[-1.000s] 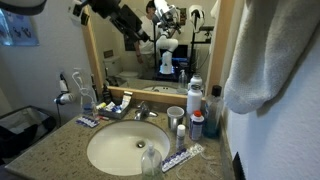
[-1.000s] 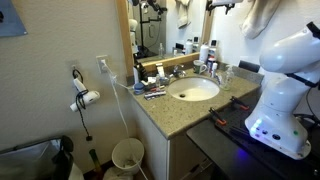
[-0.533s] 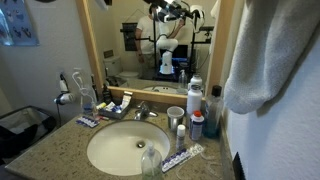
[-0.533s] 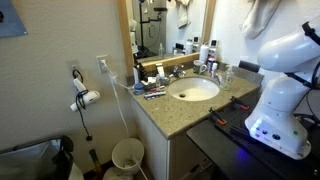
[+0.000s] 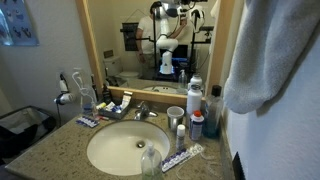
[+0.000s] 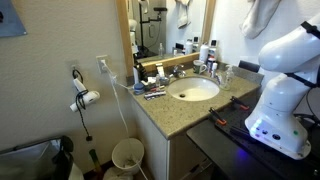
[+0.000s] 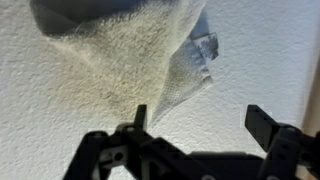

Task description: Take the towel off the wall and place it on the counter

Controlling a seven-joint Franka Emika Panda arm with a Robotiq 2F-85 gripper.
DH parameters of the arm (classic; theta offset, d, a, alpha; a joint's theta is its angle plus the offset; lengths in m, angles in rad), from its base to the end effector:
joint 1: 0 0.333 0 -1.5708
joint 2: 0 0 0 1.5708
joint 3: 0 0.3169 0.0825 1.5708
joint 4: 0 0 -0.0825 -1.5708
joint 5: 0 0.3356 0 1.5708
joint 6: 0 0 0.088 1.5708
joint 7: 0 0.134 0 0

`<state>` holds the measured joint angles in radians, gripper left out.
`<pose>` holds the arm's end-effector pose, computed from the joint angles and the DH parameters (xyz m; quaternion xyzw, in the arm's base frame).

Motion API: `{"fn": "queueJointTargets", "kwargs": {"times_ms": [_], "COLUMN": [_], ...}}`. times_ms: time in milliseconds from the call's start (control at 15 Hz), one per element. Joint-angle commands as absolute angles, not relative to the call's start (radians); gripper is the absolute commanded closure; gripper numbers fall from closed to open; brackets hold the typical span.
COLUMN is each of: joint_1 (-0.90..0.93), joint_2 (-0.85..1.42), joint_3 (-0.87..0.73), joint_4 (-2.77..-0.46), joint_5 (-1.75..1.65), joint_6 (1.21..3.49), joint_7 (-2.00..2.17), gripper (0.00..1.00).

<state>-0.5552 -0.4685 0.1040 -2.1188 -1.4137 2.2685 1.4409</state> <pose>0.3674 -0.2153 0.6900 0.6175 -0.4322 0.4886 0.4395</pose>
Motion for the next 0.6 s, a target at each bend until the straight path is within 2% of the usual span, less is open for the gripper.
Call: {"fn": "queueJointTargets", "kwargs": {"times_ms": [0, 267, 533], "joint_1": [-0.42, -0.327, -0.28], "joint_2": [-0.406, -0.383, -0.354], "joint_3": [-0.013, -0.109, -0.189], "joint_4": [-2.042, -2.016, -2.009], "joint_5": [-1.537, -1.616, -1.639], "joint_6": [2.136, 2.018, 2.004], "joint_7": [1.499, 1.52, 1.53], "gripper": [0.0, 0.0, 0.0]}}
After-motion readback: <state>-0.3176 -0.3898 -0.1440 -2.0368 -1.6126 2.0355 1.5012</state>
